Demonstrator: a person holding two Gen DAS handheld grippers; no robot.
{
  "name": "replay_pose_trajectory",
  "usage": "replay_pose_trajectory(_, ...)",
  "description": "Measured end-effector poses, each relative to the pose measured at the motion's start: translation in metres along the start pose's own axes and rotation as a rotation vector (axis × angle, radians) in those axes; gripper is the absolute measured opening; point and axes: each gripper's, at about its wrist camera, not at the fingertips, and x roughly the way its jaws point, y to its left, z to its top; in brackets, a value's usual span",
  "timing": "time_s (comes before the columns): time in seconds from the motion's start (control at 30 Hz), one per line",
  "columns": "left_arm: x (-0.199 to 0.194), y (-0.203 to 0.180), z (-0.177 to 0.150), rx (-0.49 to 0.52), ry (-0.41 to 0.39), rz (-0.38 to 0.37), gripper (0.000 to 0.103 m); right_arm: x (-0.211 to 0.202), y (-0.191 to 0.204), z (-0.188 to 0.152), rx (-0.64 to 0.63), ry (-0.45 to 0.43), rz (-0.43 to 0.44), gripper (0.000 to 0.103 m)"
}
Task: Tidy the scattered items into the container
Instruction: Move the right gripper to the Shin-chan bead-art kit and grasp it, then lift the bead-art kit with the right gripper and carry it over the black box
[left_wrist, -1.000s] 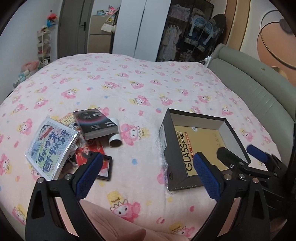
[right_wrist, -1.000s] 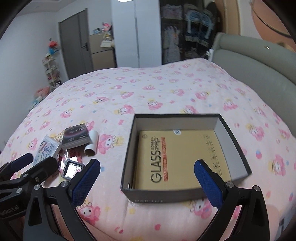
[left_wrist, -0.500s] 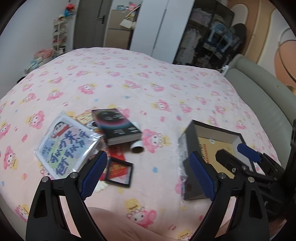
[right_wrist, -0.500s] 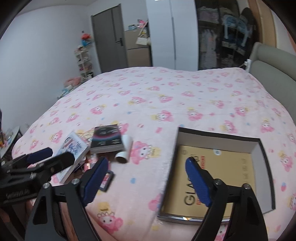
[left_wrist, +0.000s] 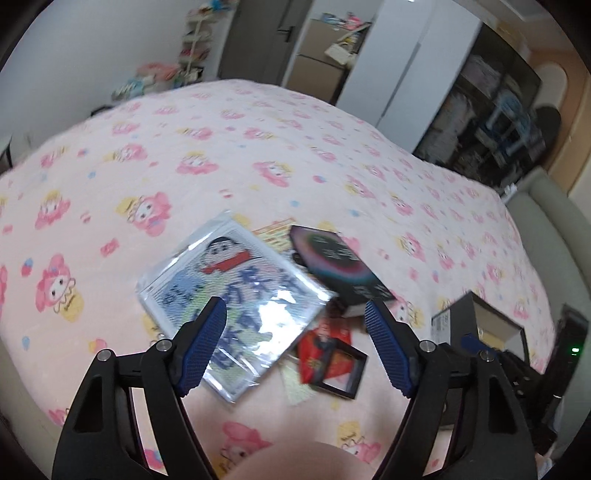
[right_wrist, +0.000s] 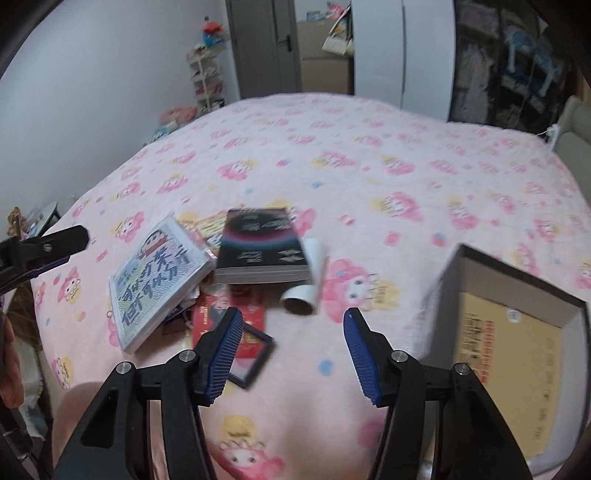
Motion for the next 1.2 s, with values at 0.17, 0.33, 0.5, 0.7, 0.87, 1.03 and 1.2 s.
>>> replay_pose_trajectory(0.17,0.023,0.048,-0.005,-0.091,0.055,0.113,0.080,0.036,0.032,0.017,-0.057,0.039,0.028,0.053)
replay_pose_trajectory(0.33,0.057,0.087,-0.020,-0.181,0.167,0.105,0.080,0.071,0.064,0.035,-0.113,0.079,0.056,0.054)
replay_pose_trajectory(0.5,0.082,0.099,-0.035,-0.223,0.237,0.064,0.080,0.104,0.095,0.052,-0.165,0.113,0.080,0.054)
replay_pose_trajectory(0.7,0.109,0.107,-0.045,-0.261,0.291,0.042,0.073,0.144,0.120,0.066,-0.242,0.153,0.040,0.057)
replay_pose_trajectory(0.87,0.112,0.102,-0.043,-0.256,0.288,-0.001,0.068,0.147,0.122,0.056,-0.267,0.170,0.062,0.058)
replay_pose_trajectory(1.03,0.105,0.108,-0.043,-0.267,0.259,0.015,0.063,0.134,0.132,0.029,-0.293,0.269,0.141,0.050)
replay_pose_trajectory(1.2,0.101,0.120,-0.044,-0.303,0.251,0.012,0.061,0.121,0.127,0.022,-0.226,0.317,0.244,0.049)
